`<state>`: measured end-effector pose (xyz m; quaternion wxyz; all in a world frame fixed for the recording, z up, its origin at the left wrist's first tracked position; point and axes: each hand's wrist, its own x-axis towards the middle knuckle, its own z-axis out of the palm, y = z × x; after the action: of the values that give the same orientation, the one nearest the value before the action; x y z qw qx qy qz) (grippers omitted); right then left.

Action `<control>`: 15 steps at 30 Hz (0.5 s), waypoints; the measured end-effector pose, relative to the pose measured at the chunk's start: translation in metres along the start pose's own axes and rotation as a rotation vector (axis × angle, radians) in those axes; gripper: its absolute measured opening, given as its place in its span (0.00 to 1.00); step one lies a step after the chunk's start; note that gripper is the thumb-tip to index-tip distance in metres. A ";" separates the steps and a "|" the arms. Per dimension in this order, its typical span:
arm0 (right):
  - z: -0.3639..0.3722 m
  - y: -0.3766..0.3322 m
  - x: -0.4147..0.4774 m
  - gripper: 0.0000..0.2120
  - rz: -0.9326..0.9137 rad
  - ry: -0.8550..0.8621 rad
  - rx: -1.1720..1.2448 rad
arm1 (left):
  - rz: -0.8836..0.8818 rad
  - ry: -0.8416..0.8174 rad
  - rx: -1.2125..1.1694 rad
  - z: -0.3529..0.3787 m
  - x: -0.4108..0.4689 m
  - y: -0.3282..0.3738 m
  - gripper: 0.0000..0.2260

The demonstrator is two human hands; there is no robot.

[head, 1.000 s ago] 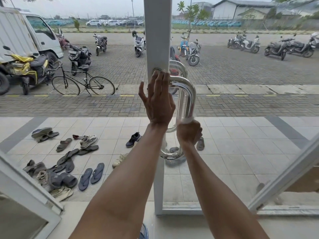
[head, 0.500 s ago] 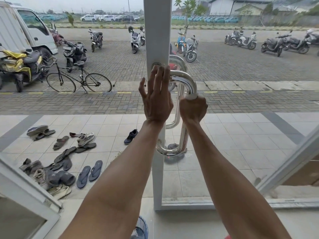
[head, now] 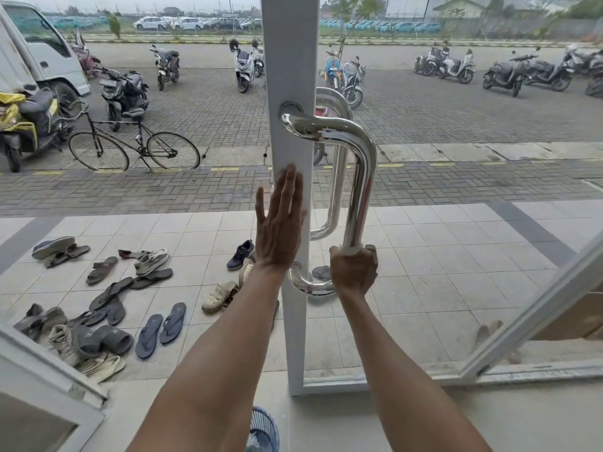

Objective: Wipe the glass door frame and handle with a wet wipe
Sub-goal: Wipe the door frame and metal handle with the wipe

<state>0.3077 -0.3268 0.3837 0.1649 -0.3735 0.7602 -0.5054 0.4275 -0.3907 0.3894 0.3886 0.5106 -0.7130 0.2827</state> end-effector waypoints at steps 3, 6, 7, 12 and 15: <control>-0.002 -0.004 0.003 0.10 0.000 -0.014 -0.039 | 0.007 -0.017 0.044 0.004 -0.004 -0.003 0.29; -0.007 -0.023 0.013 0.09 -0.100 0.049 -0.006 | 0.021 0.003 0.036 0.009 -0.005 -0.006 0.30; -0.011 -0.033 0.018 0.10 -0.144 0.095 0.005 | 0.024 0.010 0.029 0.010 -0.006 -0.006 0.30; -0.011 -0.059 0.033 0.12 -0.206 0.176 0.078 | 0.050 0.046 0.101 0.018 -0.010 -0.012 0.28; 0.000 -0.035 0.026 0.11 -0.163 0.146 0.083 | 0.019 0.071 0.102 0.024 -0.013 -0.012 0.27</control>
<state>0.3044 -0.3536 0.4184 0.0830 -0.3891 0.7157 -0.5740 0.4345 -0.4066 0.3660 0.3843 0.5125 -0.6883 0.3404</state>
